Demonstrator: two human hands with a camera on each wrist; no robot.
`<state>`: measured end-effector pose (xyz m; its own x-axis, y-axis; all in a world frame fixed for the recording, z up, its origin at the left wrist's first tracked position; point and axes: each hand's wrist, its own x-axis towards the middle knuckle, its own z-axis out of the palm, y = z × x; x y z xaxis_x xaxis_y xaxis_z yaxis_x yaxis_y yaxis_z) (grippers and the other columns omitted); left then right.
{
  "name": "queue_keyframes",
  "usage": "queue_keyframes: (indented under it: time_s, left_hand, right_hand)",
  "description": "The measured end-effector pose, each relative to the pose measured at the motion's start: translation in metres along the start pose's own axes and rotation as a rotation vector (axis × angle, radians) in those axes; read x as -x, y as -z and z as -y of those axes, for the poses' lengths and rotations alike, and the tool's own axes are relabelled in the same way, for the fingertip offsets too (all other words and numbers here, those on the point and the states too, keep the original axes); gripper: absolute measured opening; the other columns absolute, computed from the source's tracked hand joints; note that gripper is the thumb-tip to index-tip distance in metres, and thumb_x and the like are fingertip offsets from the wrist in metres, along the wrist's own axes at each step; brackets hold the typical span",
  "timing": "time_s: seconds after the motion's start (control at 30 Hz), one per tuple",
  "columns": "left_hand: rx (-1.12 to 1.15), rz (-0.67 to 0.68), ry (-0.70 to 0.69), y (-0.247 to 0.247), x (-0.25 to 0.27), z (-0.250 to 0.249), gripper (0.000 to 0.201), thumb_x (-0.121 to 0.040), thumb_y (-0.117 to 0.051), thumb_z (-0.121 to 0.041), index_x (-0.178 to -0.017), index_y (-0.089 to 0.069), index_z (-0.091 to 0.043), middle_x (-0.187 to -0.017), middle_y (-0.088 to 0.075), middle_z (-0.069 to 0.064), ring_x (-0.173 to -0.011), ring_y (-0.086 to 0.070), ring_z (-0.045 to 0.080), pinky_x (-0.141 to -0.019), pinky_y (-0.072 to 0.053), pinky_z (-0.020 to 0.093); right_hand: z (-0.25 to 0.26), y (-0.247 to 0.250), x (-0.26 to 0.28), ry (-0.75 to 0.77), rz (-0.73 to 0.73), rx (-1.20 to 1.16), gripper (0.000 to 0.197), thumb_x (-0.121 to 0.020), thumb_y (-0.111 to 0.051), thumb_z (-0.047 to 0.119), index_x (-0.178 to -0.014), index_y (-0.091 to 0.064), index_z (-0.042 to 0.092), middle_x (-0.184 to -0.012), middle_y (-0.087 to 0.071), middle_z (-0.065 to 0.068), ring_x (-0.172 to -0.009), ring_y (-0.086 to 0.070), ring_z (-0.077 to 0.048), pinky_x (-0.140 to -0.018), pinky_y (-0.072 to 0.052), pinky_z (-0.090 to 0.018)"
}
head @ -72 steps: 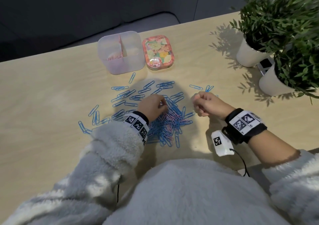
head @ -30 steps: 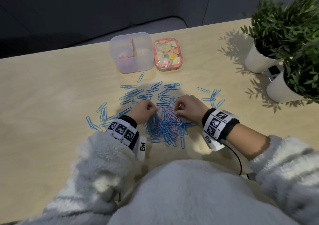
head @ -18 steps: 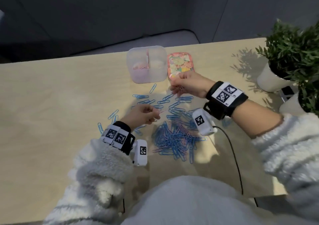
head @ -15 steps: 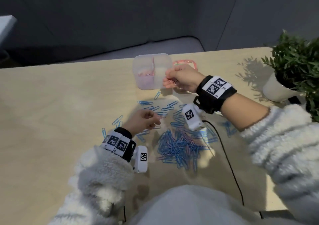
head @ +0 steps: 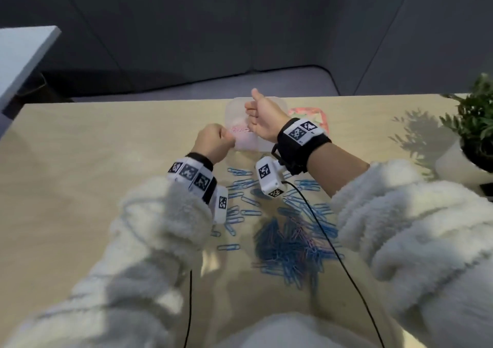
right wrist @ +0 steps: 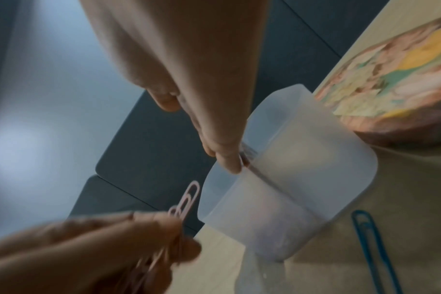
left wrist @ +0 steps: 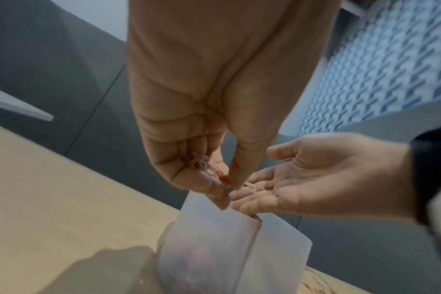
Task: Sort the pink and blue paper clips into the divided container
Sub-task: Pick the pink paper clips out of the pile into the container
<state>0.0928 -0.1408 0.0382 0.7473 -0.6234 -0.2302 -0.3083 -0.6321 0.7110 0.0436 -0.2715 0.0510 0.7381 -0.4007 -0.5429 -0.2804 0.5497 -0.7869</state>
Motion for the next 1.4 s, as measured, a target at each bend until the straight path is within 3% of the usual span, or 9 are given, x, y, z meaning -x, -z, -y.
queue_keyframes:
  time_s: [0.07,0.13,0.3,0.4,0.57,0.73,0.97,1.13,1.4]
  left_hand:
    - [-0.085,-0.073,-0.048,-0.004,-0.016,-0.015,0.010,-0.082,-0.052,-0.012,-0.075,-0.060,-0.011,-0.090,-0.069,0.015,-0.085,-0.061,0.028,-0.076,-0.047,0.032]
    - [-0.177,-0.143,-0.074,-0.009,-0.030,-0.029,0.016,-0.085,-0.047,-0.011,-0.086,-0.062,-0.007,-0.102,-0.068,0.016,-0.097,-0.061,0.032,-0.083,-0.047,0.034]
    - [-0.457,-0.070,-0.125,-0.024,-0.051,-0.044,0.027,-0.088,-0.053,-0.012,-0.110,-0.059,0.000,-0.119,-0.061,0.020,-0.113,-0.055,0.035,-0.092,-0.044,0.038]
    - [-0.494,-0.038,-0.158,-0.028,-0.047,-0.043,0.028,-0.090,-0.051,-0.012,-0.116,-0.057,-0.002,-0.124,-0.058,0.019,-0.115,-0.053,0.036,-0.096,-0.042,0.039]
    - [-0.456,-0.062,-0.444,-0.049,0.010,-0.027,0.019,-0.088,-0.047,-0.013,-0.093,-0.064,-0.005,-0.099,-0.065,0.016,-0.092,-0.059,0.033,-0.077,-0.045,0.036]
    - [-0.471,0.333,-0.374,-0.097,0.076,0.005,0.011,-0.088,-0.055,-0.019,-0.094,-0.063,-0.014,-0.097,-0.066,0.004,-0.090,-0.061,0.023,-0.076,-0.047,0.032]
    - [-0.625,0.239,-0.310,-0.123,0.105,0.029,0.021,-0.089,-0.055,-0.030,-0.099,-0.053,-0.011,-0.106,-0.059,0.007,-0.101,-0.055,0.028,-0.079,-0.044,0.038]
    - [-0.554,0.257,-0.282,-0.115,0.105,0.041,0.017,-0.086,-0.059,-0.024,-0.098,-0.056,-0.011,-0.107,-0.058,0.009,-0.097,-0.056,0.028,-0.082,-0.047,0.039]
    - [-0.683,0.208,-0.371,-0.118,0.112,0.042,0.018,-0.089,-0.054,-0.029,-0.099,-0.059,-0.014,-0.109,-0.058,0.007,-0.107,-0.049,0.030,-0.092,-0.042,0.039]
  right_hand:
    - [-0.001,0.008,0.008,0.045,0.017,-0.035,0.046,-0.100,-0.029,0.040,-0.117,-0.052,0.004,-0.123,-0.052,-0.010,-0.115,-0.050,-0.015,-0.104,-0.038,-0.026]
    - [-0.002,0.018,0.025,0.116,0.004,-0.040,0.053,-0.101,-0.028,0.035,-0.136,-0.038,-0.002,-0.148,-0.035,-0.015,-0.139,-0.032,-0.021,-0.117,-0.024,-0.032]
    - [-0.014,0.054,0.076,0.201,-0.045,-0.048,0.028,-0.099,-0.037,0.023,-0.108,-0.055,0.005,-0.097,-0.059,-0.008,-0.092,-0.056,-0.015,-0.093,-0.045,-0.026]
    - [-0.041,0.091,0.100,0.242,-0.119,0.155,0.017,-0.094,-0.047,0.011,-0.086,-0.061,0.007,-0.090,-0.061,-0.012,-0.079,-0.060,-0.018,-0.079,-0.050,-0.027]
    - [-0.104,0.146,0.130,0.209,-0.165,0.795,0.014,-0.085,-0.055,-0.002,-0.089,-0.068,0.003,-0.076,-0.062,-0.008,-0.047,-0.050,0.006,-0.051,-0.038,-0.008]
    - [-0.143,0.146,0.143,0.231,-0.156,1.108,0.012,-0.078,-0.062,0.002,-0.084,-0.072,0.007,-0.075,-0.065,-0.002,-0.057,-0.048,-0.001,-0.061,-0.037,-0.018]
    - [-0.154,0.115,0.130,0.243,-0.206,1.318,0.014,-0.082,-0.064,0.024,-0.090,-0.062,0.013,-0.090,-0.064,-0.004,-0.084,-0.056,-0.021,-0.074,-0.044,-0.032]
    - [-0.158,0.121,0.132,0.204,-0.201,1.135,0.008,-0.081,-0.061,0.007,-0.088,-0.064,0.008,-0.081,-0.061,-0.005,-0.076,-0.056,-0.021,-0.067,-0.041,-0.028]
    - [-0.150,0.154,0.144,0.212,-0.332,1.088,0.010,-0.079,-0.058,0.006,-0.082,-0.068,0.007,-0.077,-0.062,-0.006,-0.074,-0.053,-0.019,-0.068,-0.038,-0.026]
